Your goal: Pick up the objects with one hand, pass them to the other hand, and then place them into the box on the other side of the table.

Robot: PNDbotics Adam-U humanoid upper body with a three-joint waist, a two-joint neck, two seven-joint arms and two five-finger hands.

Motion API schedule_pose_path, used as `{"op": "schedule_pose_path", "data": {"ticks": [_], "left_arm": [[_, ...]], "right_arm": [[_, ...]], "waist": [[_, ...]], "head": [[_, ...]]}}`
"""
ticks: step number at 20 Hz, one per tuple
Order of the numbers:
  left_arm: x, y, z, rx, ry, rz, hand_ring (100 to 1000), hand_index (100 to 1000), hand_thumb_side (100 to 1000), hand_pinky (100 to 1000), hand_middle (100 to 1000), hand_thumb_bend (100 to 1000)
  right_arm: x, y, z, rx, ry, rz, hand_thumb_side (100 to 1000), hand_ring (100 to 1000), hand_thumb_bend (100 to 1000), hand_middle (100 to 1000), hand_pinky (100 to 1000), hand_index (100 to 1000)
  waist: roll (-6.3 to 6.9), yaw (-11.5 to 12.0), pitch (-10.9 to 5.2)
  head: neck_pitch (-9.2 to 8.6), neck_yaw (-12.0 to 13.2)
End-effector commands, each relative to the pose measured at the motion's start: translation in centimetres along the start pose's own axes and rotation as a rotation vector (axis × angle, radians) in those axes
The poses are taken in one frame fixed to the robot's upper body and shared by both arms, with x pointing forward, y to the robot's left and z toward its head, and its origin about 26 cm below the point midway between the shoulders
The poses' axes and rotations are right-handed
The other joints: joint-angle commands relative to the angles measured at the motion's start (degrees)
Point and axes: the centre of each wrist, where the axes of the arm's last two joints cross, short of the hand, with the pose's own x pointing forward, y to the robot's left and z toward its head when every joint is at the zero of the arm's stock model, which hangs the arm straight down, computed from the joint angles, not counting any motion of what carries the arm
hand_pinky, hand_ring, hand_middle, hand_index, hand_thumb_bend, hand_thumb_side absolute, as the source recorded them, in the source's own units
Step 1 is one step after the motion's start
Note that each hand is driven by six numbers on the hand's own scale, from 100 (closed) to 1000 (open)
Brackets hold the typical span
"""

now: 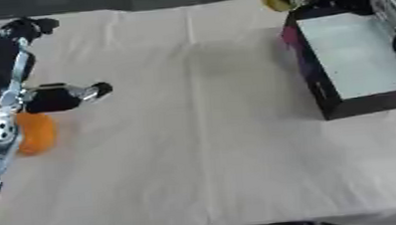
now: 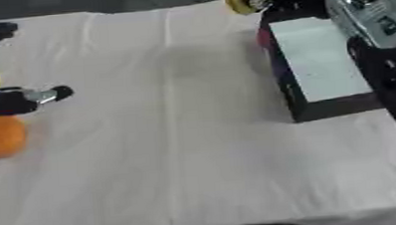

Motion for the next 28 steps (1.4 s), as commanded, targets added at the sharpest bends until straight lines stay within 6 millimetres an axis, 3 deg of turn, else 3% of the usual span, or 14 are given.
{"op": "schedule_pose_path", "data": {"ticks": [1,6,11,13,16,17,19,20,22,27,28], "left_arm": [[-0.8,2.0,-0.1,0.037,0.001,-0.020,767,817,429,749,713,862],[-1.4,2.5,0.1,0.053,0.020,-0.019,766,814,432,750,711,863],[-1.5,3.1,0.1,0.074,0.024,-0.015,768,814,434,751,713,863],[-1.5,3.3,0.1,0.078,0.025,-0.014,768,814,436,751,713,865],[-1.6,3.4,0.1,0.085,0.033,-0.014,768,815,440,751,713,868],[-1.7,3.4,0.1,0.088,0.037,-0.014,768,815,440,751,713,868],[-1.8,3.5,0.2,0.094,0.042,-0.013,768,815,444,752,712,870],[-1.8,3.6,0.2,0.096,0.045,-0.014,768,815,445,752,712,871],[-2.1,3.7,0.3,0.101,0.055,-0.018,767,815,446,752,712,872],[-2.8,4.2,0.5,0.120,0.091,-0.030,769,817,447,753,714,874],[-3.0,4.3,0.5,0.124,0.099,-0.034,769,818,451,753,714,829]], "right_arm": [[-0.3,-3.9,1.5,-0.134,0.017,0.042,100,693,214,471,798,456],[-3.2,-6.4,2.5,-0.245,0.108,0.101,100,694,238,477,799,465],[-5.5,-7.5,2.6,-0.293,0.166,0.171,100,714,290,523,805,517],[-5.9,-7.5,2.4,-0.281,0.169,0.210,100,747,352,596,814,596],[-6.3,-7.8,2.3,-0.282,0.179,0.296,103,837,413,794,848,792],[-6.5,-7.9,2.3,-0.287,0.184,0.332,130,850,421,816,855,819],[-6.9,-8.1,2.3,-0.292,0.198,0.401,307,928,521,901,897,914],[-7.1,-8.3,2.4,-0.296,0.202,0.434,340,940,546,909,904,925],[-7.4,-8.6,2.5,-0.314,0.214,0.486,375,950,571,919,909,942],[-6.9,-9.0,2.8,-0.374,0.197,0.522,357,948,569,922,905,947],[-6.8,-9.0,2.8,-0.382,0.192,0.517,373,942,564,918,899,938]], "waist": [[0.13,-0.1,-1.55],[0.30,-0.1,-1.39],[0.50,0.0,-1.36],[0.58,0.0,-1.36],[0.60,0.1,-1.38],[0.60,0.2,-1.39],[0.58,0.3,-1.40],[0.58,0.3,-1.39],[0.57,0.3,-1.37],[0.69,0.3,-1.34],[0.72,0.3,-1.34]], "head": [[-1.07,-1.1],[-1.68,-2.6],[-2.34,-3.9],[-2.49,-4.0],[-2.51,-4.1],[-2.48,-4.0],[-2.40,-3.9],[-2.34,-3.7],[-2.12,-3.1],[-1.61,-1.0],[-1.53,-0.5]]}}
